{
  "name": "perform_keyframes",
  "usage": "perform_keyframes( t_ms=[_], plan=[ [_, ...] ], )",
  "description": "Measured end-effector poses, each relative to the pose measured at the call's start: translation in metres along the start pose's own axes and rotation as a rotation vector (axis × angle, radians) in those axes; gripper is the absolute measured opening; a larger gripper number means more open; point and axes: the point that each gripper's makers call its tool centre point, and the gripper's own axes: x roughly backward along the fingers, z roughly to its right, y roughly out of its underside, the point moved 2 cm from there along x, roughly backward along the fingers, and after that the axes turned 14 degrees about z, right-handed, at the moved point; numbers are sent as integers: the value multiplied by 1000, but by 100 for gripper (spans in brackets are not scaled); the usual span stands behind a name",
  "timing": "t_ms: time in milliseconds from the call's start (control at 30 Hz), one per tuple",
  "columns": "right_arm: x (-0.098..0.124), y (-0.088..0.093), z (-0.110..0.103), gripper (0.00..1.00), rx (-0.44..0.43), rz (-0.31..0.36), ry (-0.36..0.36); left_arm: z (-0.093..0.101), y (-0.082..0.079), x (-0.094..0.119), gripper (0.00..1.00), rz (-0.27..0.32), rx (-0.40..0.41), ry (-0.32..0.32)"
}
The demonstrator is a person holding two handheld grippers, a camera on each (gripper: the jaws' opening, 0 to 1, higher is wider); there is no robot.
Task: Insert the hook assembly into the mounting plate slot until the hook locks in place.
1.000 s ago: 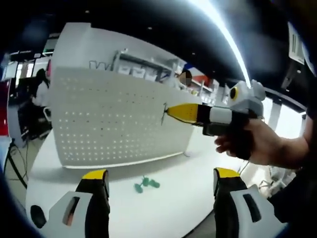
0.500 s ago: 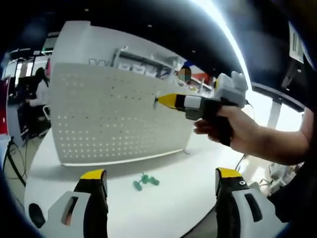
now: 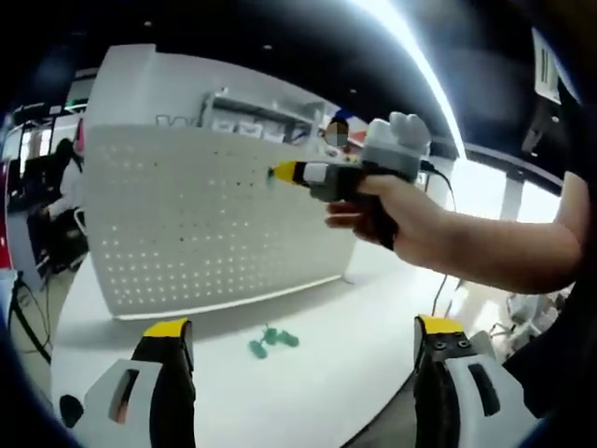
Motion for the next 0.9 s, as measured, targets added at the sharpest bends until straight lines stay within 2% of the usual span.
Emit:
perform_keyframes(
  t_ms=[100, 467, 500, 900],
  plan=[
    [-9, 3, 7, 0, -54, 10, 49, -3, 0, 1, 100, 0, -3, -5],
    [-39, -6, 22, 0, 97, 76, 118, -15, 0, 5, 100, -13, -6, -18],
    [-43, -6, 27, 0, 132, 90, 140, -19, 0, 7, 100, -15, -1, -26],
    [-63, -3, 31, 0, 140, 103, 187, -34, 1, 12, 98, -19, 22, -57]
  ],
)
